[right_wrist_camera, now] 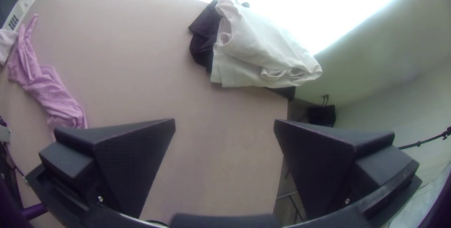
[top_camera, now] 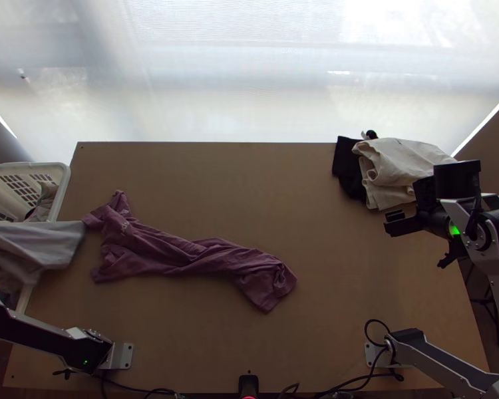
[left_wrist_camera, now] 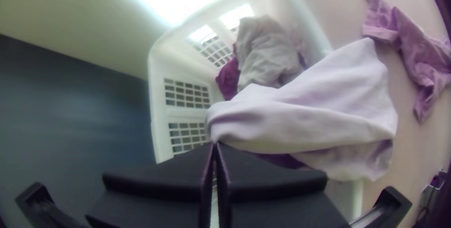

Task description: Fold the t-shirt

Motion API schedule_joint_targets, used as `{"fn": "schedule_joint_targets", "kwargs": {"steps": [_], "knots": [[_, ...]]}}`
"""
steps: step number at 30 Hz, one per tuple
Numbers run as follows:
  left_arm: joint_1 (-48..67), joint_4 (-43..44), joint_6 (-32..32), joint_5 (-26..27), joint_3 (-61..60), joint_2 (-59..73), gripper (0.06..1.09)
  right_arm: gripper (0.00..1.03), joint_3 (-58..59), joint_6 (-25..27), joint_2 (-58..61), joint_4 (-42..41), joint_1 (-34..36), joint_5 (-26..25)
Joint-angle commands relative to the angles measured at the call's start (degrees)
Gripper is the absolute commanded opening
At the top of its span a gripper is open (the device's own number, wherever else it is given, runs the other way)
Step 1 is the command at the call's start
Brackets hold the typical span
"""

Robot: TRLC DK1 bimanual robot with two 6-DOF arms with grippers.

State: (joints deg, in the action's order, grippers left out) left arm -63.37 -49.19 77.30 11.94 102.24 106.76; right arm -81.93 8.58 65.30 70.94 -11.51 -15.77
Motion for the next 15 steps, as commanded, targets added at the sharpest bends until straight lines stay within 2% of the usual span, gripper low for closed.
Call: {"fn": "schedule_joint_targets", "kwargs": {"steps": [1,2,3,6,10,15], "knots": [[-4.3,-4.2,-2.6,-5.3,17.4,13.5,0.69,0.98,-0.1,0.0,0.3,0.0,0.0,0.0],[-4.0,-7.4,-2.9,-4.9,17.3,13.3,1.08,0.98,0.0,0.0,0.3,0.0,0.0,0.0],[-3.6,-10.6,-4.1,-3.6,17.3,12.9,1.04,0.98,0.1,0.0,0.3,0.0,0.0,0.1],[-2.3,-19.0,-7.7,4.0,17.3,10.0,1.04,0.98,0.5,0.0,0.4,0.1,0.0,0.6],[1.7,-32.5,-8.9,8.8,16.5,4.5,1.04,0.98,0.5,-0.8,0.5,1.0,-0.8,4.4],[12.4,-32.0,-4.2,8.8,-6.3,-17.0,1.04,0.98,1.6,-2.0,2.4,2.7,-4.9,10.6]]}}
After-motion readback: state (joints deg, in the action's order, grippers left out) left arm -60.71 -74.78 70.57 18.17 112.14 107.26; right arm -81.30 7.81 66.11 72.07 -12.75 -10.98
